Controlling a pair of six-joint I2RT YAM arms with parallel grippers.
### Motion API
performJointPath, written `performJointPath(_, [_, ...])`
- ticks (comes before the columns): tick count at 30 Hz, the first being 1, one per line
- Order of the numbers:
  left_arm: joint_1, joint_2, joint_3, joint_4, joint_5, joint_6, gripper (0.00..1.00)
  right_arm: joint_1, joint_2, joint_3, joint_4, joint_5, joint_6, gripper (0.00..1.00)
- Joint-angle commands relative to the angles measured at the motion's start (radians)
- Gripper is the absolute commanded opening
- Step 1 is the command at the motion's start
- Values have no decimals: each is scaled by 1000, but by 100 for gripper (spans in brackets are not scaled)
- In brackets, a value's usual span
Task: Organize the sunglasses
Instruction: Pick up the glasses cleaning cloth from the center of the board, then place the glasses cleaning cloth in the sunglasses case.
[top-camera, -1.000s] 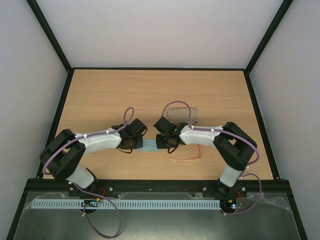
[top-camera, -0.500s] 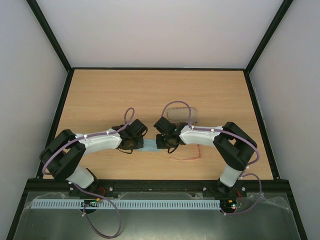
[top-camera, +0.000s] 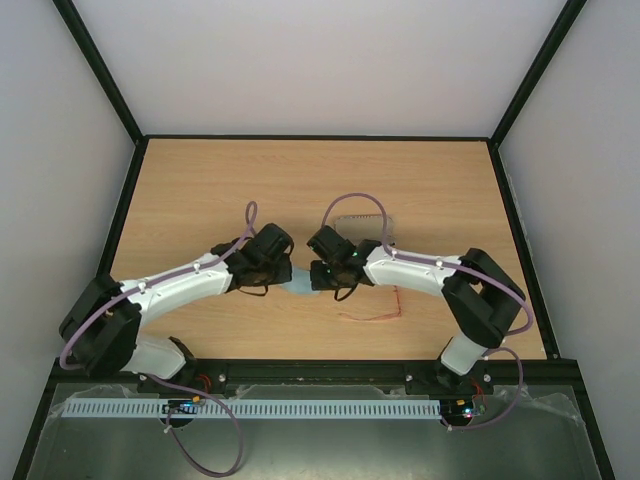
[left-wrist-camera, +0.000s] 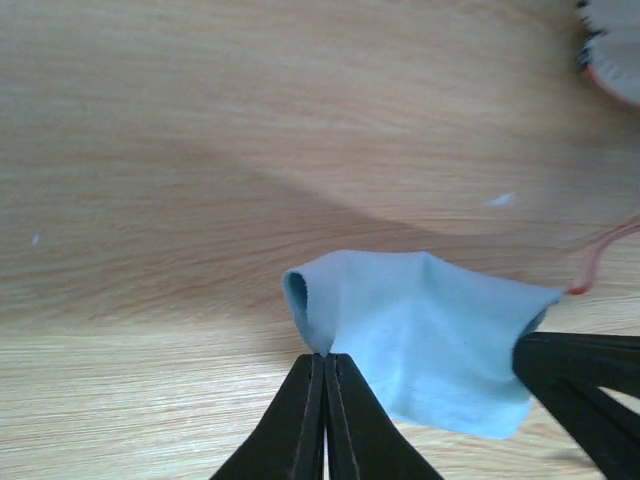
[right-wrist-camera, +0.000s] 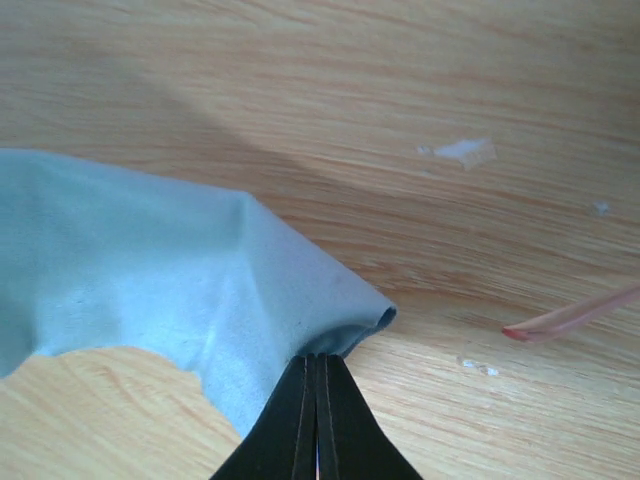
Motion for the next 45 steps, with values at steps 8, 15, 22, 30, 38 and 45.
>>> performJointPath(8, [-6,32,201,-89,19,27,2,-7,-92,150,-220,92,-65,1])
performJointPath(15, [1,158,400,-122,30,53,2,-145,-127,200,-322,55,-163,2])
performJointPath(22, [22,301,575,-159,85,63,2,-294,-157,284,-441,54,-253,1])
performJointPath(30, [23,479,796,-248,190,52,2,-414,-53,450,-584,52,-317,1])
performJointPath(38, [36,656,1072,-398,244,47,2,-481,77,618,-711,54,-362,1])
performJointPath(45, [59,733,1152,-453,270,49,2,-521,154,661,-732,22,-381,1])
